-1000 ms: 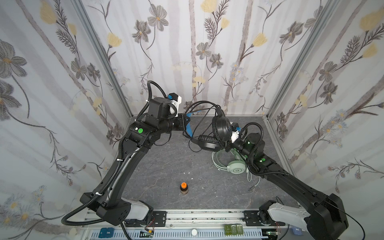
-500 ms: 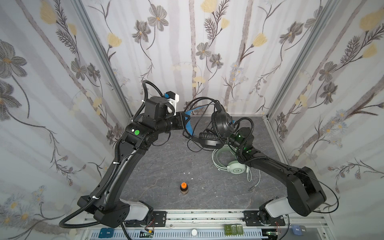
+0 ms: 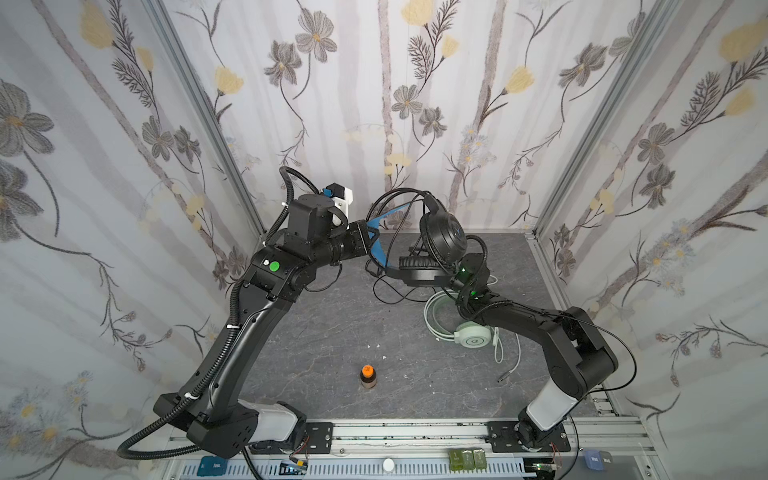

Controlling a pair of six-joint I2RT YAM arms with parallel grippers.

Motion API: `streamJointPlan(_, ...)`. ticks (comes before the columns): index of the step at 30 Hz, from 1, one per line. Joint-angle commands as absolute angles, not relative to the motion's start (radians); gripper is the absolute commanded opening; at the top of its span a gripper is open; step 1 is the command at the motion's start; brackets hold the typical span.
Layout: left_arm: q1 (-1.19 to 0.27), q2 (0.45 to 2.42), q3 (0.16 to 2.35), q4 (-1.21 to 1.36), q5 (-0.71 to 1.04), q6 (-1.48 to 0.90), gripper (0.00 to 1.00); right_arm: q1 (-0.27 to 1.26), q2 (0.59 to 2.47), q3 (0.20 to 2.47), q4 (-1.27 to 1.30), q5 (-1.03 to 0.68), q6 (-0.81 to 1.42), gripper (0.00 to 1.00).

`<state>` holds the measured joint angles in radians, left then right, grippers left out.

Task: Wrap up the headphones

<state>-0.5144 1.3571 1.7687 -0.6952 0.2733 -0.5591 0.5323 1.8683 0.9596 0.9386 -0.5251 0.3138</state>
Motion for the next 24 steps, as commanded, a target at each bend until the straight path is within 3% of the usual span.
streamJointPlan(1, -0.509, 1.357, 1.773, -0.580, 0.288, -0.629, 0.00, 0.548, 1.892, 0.982, 1.006, -0.546, 0.337, 0.56)
streamJointPlan(10, -0.504, 1.345, 1.757, -0.564, 0.279, -0.654, 0.00, 0.583, 1.979, 1.027, 1.095, -0.556, 0.416, 0.51)
streamJointPlan(19, -0.485, 1.328, 1.732, -0.519, 0.283, -0.703, 0.00, 0.595, 2.022, 1.037, 1.083, -0.530, 0.410, 0.34)
streamJointPlan(24, -0.479, 1.313, 1.701, -0.483, 0.292, -0.732, 0.00, 0.603, 2.032, 1.053, 1.078, -0.531, 0.411, 0.36)
